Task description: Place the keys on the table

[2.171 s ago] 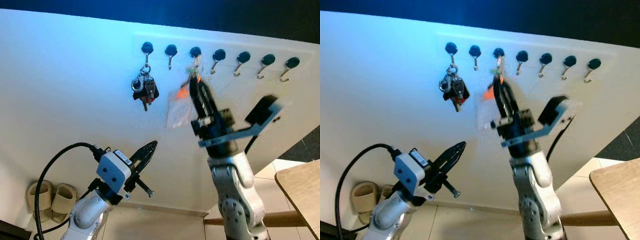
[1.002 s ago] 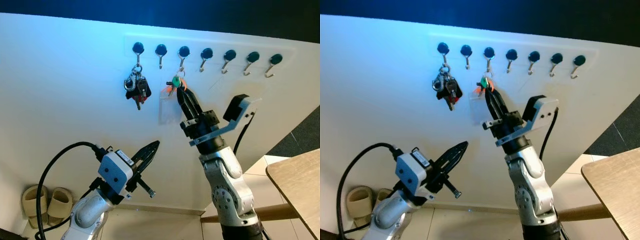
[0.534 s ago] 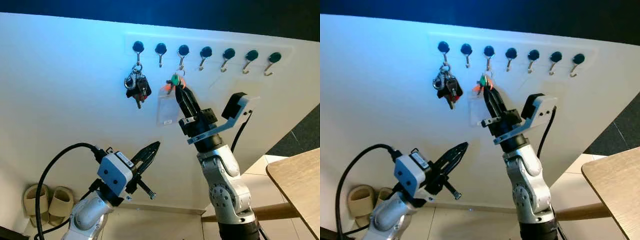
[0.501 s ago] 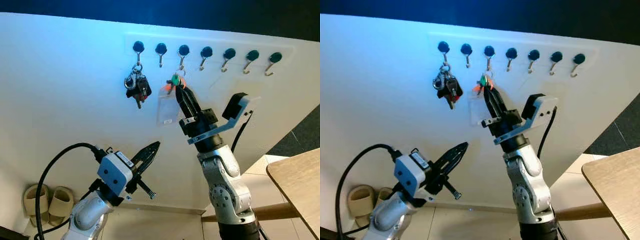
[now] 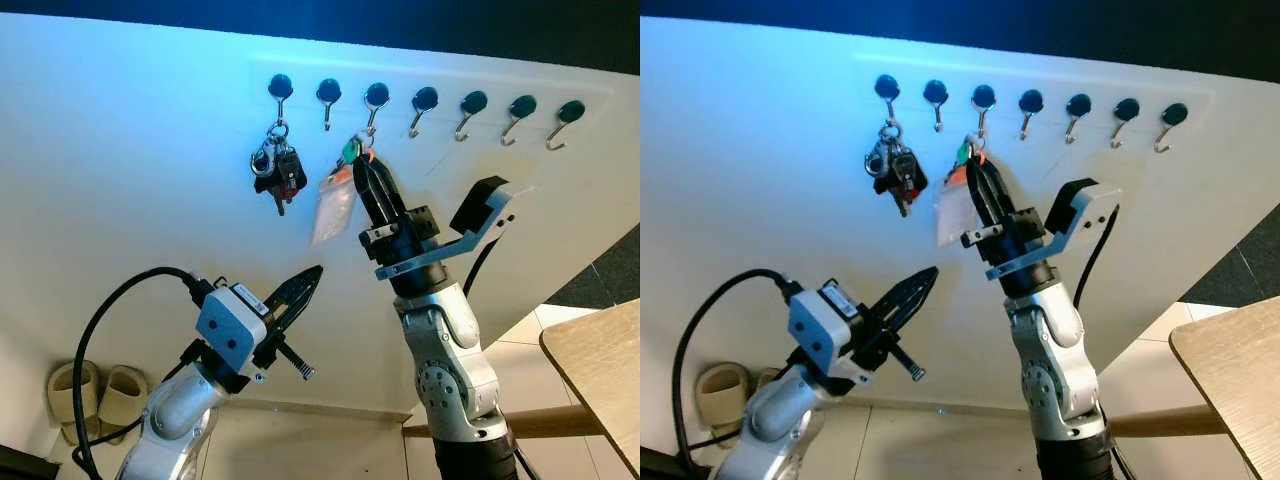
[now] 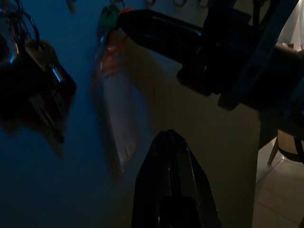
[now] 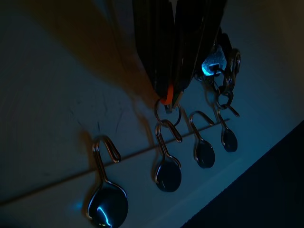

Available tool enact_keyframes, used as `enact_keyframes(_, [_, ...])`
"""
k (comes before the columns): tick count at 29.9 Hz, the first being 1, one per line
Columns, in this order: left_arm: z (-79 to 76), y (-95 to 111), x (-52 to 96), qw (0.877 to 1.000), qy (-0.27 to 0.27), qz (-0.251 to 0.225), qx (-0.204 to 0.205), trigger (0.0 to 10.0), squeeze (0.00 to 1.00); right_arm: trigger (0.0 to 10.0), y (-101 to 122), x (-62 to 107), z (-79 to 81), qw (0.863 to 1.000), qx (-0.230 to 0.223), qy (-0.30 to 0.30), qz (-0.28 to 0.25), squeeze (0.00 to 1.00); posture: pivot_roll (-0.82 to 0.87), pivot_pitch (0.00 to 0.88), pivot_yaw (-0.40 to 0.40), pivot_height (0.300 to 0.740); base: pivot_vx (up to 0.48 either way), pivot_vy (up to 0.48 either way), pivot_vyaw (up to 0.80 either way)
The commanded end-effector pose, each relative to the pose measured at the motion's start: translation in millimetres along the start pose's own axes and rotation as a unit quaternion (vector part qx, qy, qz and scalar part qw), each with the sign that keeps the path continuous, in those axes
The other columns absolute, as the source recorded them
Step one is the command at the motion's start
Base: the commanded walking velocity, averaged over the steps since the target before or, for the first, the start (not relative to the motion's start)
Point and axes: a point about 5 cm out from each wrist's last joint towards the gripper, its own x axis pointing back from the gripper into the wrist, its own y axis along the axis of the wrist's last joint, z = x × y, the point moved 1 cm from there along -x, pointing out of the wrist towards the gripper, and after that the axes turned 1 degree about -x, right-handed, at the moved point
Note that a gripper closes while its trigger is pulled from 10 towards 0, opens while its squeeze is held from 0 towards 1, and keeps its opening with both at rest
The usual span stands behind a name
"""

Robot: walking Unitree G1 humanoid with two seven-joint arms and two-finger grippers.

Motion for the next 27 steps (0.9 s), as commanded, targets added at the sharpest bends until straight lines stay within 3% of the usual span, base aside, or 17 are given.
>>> enact_keyframes(1, [-2.3, 4.8, -1.7, 1.000, -0.003, -0.010, 0.010, 10.0, 0.00, 10.0, 8.5, -1.5, 5.3, 1.000, 0.011, 0.015, -0.019, 0.00, 0.07, 0.161, -0.069, 0.740, 0.000, 0.000, 0.00])
enact_keyframes(14, [-2.4, 7.7, -1.6, 1.000, -0.006, -0.012, 0.013, 10.0, 0.00, 10.0, 13.7, 8.2, 14.4, 0.999, 0.017, 0.031, -0.022, 0.00, 0.07, 0.163, -0.066, 0.740, 0.000, 0.000, 0.00])
enact_keyframes(27, [-3.2, 8.0, -2.9, 1.000, -0.013, -0.009, 0.014, 10.0, 0.00, 10.0, 17.4, 2.2, 14.3, 0.999, 0.003, 0.019, -0.027, 0.00, 0.08, 0.161, -0.062, 0.740, 0.000, 0.000, 0.00])
